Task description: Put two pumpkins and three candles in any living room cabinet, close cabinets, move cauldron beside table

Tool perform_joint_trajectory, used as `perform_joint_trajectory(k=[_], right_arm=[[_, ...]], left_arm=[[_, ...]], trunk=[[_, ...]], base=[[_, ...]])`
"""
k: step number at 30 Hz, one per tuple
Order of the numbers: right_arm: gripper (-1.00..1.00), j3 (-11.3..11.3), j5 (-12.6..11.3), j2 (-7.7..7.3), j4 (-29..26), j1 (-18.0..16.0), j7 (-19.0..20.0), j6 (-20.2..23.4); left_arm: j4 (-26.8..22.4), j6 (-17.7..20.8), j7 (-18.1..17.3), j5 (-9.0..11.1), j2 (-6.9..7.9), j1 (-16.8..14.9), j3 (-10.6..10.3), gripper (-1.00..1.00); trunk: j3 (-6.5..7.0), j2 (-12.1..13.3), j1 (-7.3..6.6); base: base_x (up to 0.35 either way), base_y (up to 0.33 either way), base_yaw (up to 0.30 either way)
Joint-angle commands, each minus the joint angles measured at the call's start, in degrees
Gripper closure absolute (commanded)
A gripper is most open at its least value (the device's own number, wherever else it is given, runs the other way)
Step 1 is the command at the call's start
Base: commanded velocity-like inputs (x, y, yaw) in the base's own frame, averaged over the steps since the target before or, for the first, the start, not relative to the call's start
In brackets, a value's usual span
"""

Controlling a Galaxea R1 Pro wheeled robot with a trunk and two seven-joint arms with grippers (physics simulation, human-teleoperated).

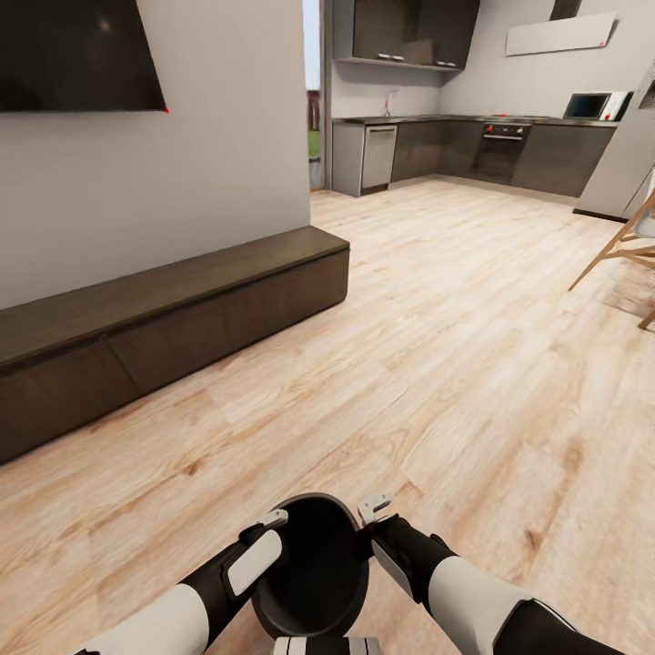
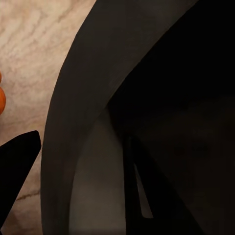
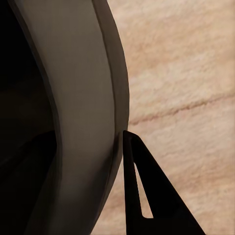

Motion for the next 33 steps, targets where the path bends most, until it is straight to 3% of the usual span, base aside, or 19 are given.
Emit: perform_joint_trajectory(k=[1,9,33], right_arm=[[1.0,-0.6,-1.1,0.04,-0.2,0.0,0.2,0.0],[1.0,-0.7,-1.1,0.01,-0.2,0.0,0.2,0.0],[1.0,-1.0,-1.2,-0.05,-0.1,0.0,0.3,0.0]], left_arm=[[0.0,-0.1,-0.1,0.3,-0.03,0.0,0.0,1.0],[0.3,0.0,-0.1,0.3,-0.04,0.0,0.0,1.0],[0.8,0.3,0.6,0.4,0.38,0.0,-0.1,1.0]], trunk=[[0.01,0.0,-0.01],[0.11,0.0,-0.01],[1.7,0.0,-0.01]], base=[[0.0,0.0,-0.002],[0.0,0.0,-0.037],[0.0,0.0,-0.203]])
